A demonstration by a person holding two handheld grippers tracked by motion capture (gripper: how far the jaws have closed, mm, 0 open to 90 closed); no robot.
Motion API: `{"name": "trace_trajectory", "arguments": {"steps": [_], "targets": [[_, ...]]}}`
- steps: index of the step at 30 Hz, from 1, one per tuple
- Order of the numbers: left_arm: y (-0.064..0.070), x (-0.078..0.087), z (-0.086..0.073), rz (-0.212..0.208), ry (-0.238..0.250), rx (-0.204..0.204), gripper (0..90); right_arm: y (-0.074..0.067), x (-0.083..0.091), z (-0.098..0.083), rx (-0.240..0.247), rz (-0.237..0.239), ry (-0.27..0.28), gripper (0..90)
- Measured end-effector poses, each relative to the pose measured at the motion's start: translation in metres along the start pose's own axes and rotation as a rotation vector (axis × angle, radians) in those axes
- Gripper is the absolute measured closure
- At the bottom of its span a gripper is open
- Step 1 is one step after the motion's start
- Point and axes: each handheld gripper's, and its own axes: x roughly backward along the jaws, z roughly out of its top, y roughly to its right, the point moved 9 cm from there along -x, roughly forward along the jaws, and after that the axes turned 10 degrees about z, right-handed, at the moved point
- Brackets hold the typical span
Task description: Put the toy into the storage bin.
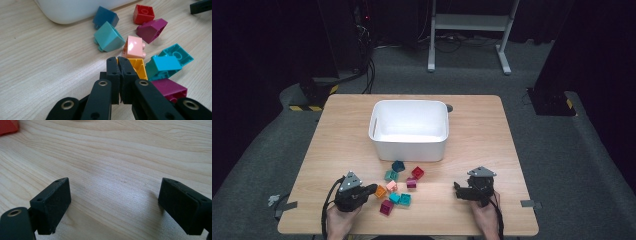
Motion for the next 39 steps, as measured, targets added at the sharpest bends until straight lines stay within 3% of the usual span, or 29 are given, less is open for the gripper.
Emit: {"name": "trace_trajectory", "arguments": {"steps": [12,24,30,39], "targets": [[-0.002,0.006,0.018,-0.002,0.024,-0.004,87.5,0.0,0.0,0.0,0.0,0.0,0.0,10.6],[-0.004,0.01,0.045,-0.029,0.049,-0.01,87.5,0.0,0.0,0.0,0.0,0.0,0.0,10.6],[-0.005,0.016,0.069,-0.05,0.078,-0.004,87.5,0.0,0.0,0.0,0.0,0.0,0.0,10.6],[-0.01,0.022,0.106,-0.051,0.102,-0.032,87.5,0.0,0.0,0.0,0.001,0.0,0.0,10.6]]}}
